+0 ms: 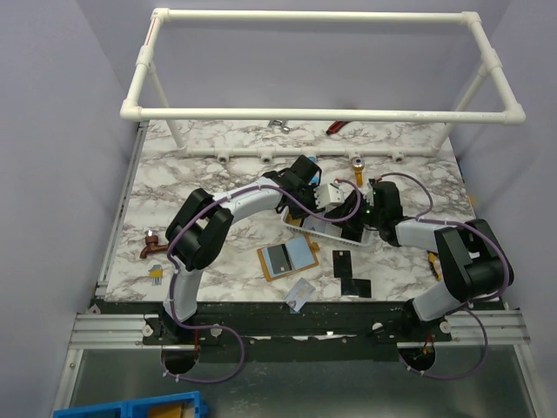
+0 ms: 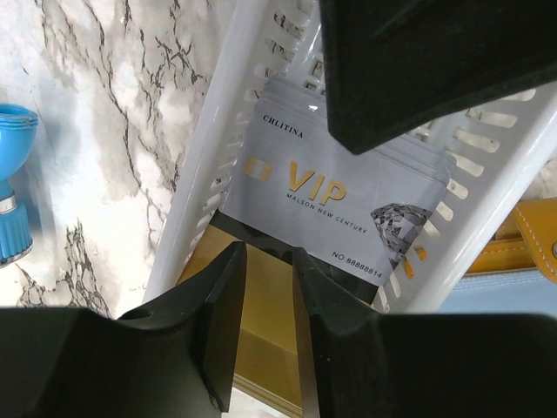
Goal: Put the credit cards into the card holder
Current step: Pick up the credit card from the storage box.
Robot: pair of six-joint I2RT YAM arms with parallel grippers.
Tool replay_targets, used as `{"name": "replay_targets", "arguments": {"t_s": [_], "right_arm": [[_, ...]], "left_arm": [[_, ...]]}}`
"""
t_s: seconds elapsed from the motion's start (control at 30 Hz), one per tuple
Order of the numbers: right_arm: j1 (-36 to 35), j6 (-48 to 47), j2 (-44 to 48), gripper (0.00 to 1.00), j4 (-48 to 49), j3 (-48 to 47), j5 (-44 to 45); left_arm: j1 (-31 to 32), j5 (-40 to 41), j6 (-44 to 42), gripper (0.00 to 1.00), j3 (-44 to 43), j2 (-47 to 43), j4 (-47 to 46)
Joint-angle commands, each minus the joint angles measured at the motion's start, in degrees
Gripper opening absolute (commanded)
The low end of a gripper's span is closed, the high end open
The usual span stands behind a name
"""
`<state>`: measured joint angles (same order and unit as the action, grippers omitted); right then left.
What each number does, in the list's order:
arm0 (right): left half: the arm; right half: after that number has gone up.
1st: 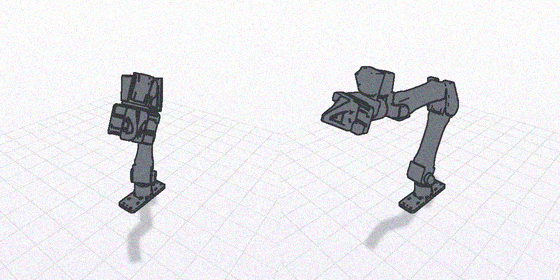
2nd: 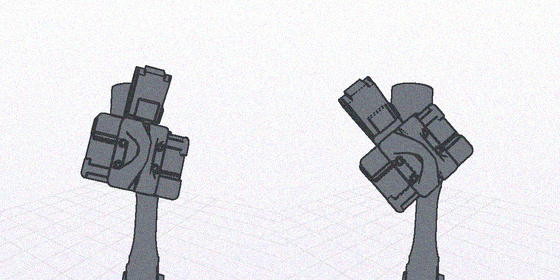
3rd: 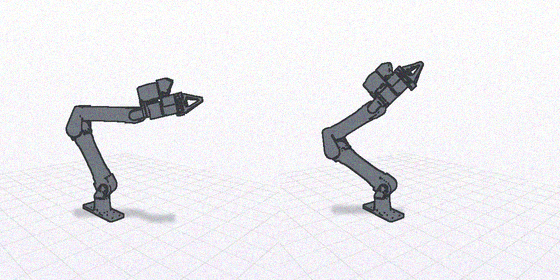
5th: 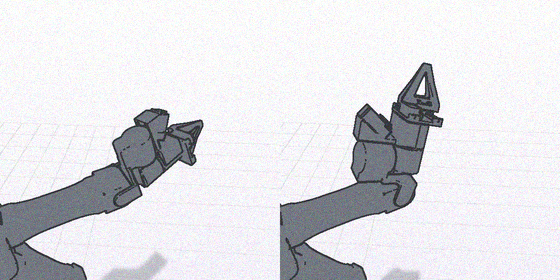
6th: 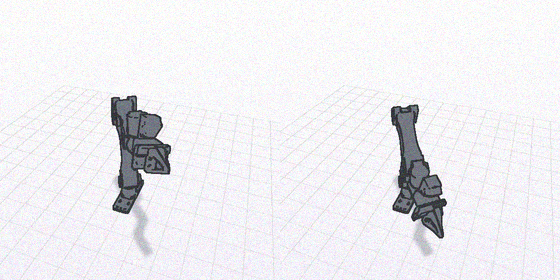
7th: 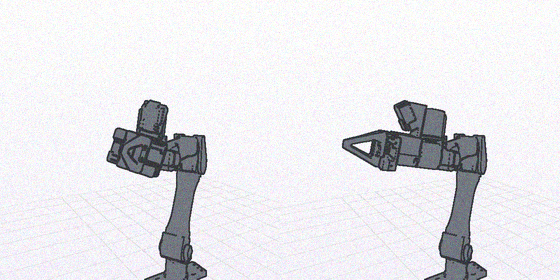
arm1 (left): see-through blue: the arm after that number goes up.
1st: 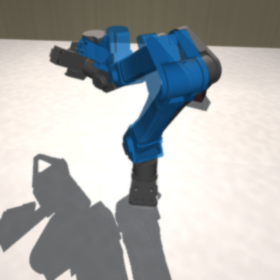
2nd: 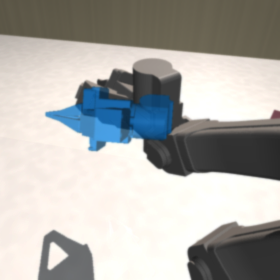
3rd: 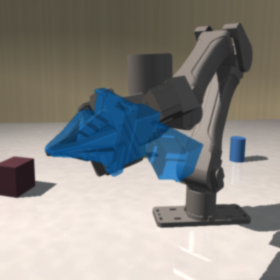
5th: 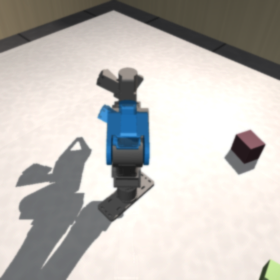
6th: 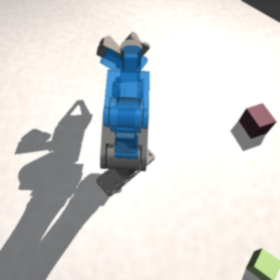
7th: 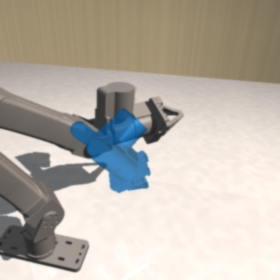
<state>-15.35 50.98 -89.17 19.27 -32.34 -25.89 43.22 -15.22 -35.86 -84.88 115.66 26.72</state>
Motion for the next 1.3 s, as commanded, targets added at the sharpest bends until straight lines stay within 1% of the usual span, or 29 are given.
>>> {"name": "replay_targets", "arguments": {"t_s": [0.0,0.23,0.5,0.67,0.8,0.97,1.07,1.17,1.27], "right_arm": [[0.1,-1.1,0.0,0.5,-1.0,-0.3,2.4],[-0.3,0.9,-5.2,0.51,5.4,0.0,0.9],[-3.6,2.8,-9.2,0.51,11.7,0.2,2.2],[-4.8,5.1,-10.4,0.46,16.0,-0.2,1.3],[-5.6,4.4,-10.0,0.44,14.5,-1.8,2.1],[-5.6,1.4,-8.4,0.43,9.1,-1.9,5.3],[-5.7,1.5,-8.8,0.42,9.5,-1.8,5.3],[-5.6,2.1,-10.0,0.41,10.4,-2.3,4.4],[-5.6,2.2,-10.7,0.41,10.6,-2.7,4.0]], "left_arm": [[-0.2,0.3,-0.5,0.29,-1.5,-1.3,0.4],[-0.2,1.1,-2.0,0.29,-0.7,-1.0,-0.2],[-0.2,0.7,-2.7,0.29,0.7,-1.0,-0.4],[-0.3,0.5,-3.4,0.28,1.4,-0.8,-0.3],[-0.7,-0.1,-2.7,0.27,1.5,-1.6,0.2],[-2.8,-2.4,-0.5,0.27,-1.0,-6.6,3.3],[-4.7,-3.2,0.0,0.28,-2.5,-7.9,5.9],[-7.8,-4.4,1.6,0.28,-1.4,-9.6,5.4],[-10.5,-2.2,1.6,0.28,0.2,-9.9,4.6]]}}
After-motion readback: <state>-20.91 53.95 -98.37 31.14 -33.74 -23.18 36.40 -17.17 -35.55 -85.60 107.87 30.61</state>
